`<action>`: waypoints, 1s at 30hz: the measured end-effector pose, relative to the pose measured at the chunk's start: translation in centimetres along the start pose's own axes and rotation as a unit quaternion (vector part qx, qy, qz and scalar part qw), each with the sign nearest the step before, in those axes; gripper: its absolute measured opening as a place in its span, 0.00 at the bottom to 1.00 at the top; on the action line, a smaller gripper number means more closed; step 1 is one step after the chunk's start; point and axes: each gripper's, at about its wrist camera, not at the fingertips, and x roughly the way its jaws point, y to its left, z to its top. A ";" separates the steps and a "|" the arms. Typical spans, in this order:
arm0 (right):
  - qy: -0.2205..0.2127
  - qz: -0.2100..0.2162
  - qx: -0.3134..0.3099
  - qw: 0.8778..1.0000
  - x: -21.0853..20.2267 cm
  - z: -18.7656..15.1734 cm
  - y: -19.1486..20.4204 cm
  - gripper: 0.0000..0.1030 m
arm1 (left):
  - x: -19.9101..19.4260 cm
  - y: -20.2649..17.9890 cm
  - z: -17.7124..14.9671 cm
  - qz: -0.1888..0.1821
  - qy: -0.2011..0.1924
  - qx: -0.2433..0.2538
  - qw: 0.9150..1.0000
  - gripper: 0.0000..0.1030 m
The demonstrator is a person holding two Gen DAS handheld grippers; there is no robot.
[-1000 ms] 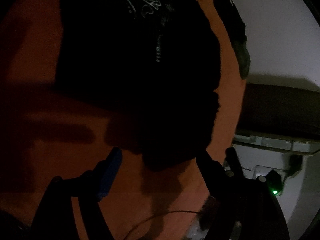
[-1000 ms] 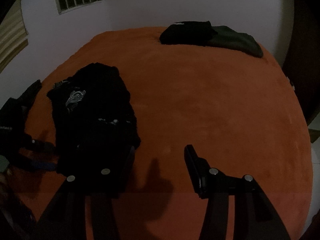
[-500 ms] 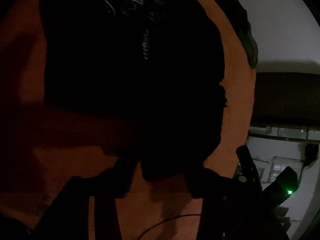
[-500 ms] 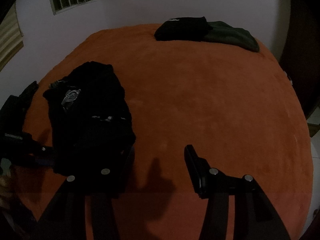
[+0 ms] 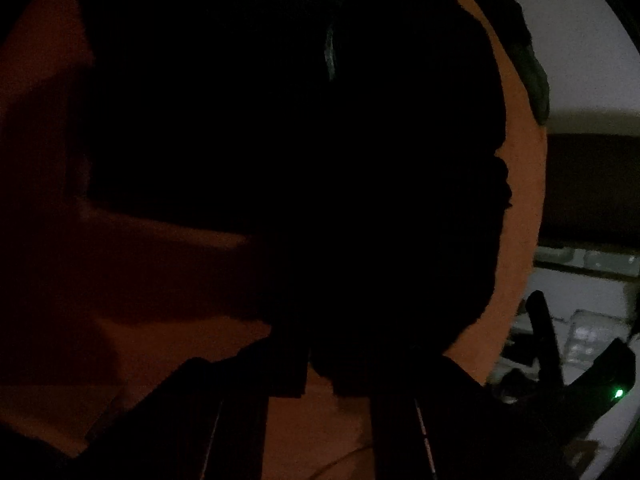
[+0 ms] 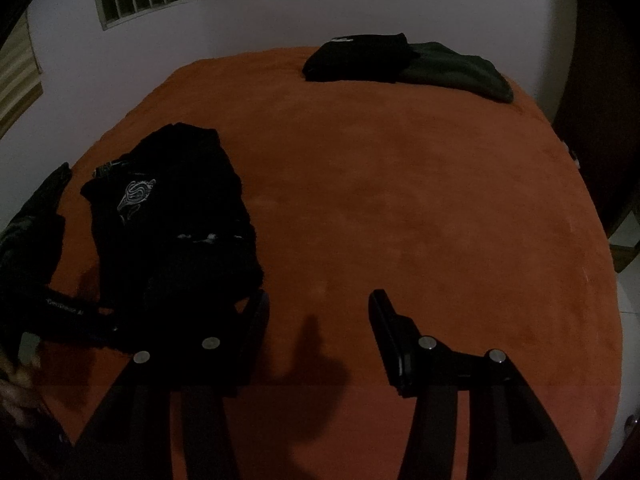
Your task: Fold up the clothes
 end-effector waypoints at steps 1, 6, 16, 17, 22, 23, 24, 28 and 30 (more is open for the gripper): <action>0.000 0.001 0.004 1.000 -0.1 -0.1 -0.1 0.49 | -1.5 0.8 0.3 0.012 -0.018 0.004 1.000 0.08; -0.003 0.017 0.026 1.000 0.0 -0.1 -1.1 0.49 | -9.6 6.6 2.7 0.061 -0.095 -0.015 0.993 0.08; 0.012 0.165 0.044 0.985 3.0 1.3 1.8 0.49 | -21.1 14.4 5.3 0.128 -0.222 0.008 0.967 0.09; 0.017 0.183 0.034 0.982 3.7 1.6 3.0 0.49 | -20.9 14.3 5.4 0.123 -0.218 0.008 0.968 0.09; 0.059 0.201 -0.024 0.977 7.4 2.7 9.0 0.49 | -20.6 14.9 5.2 0.127 -0.195 0.022 0.972 0.09; 0.067 0.194 -0.032 0.978 8.0 2.9 10.0 0.49 | -20.2 14.9 5.3 0.128 -0.190 0.023 0.973 0.10; 0.075 0.187 -0.040 0.979 8.7 3.1 10.9 0.49 | -19.5 14.7 5.3 0.129 -0.184 0.023 0.974 0.15; 0.106 0.158 -0.071 0.979 11.5 3.9 14.7 0.49 | -17.4 15.1 6.3 0.137 -0.159 0.020 0.978 0.33; 0.117 0.146 -0.067 0.980 12.7 4.7 15.3 0.45 | -16.8 15.4 6.9 0.140 -0.157 0.023 0.977 0.32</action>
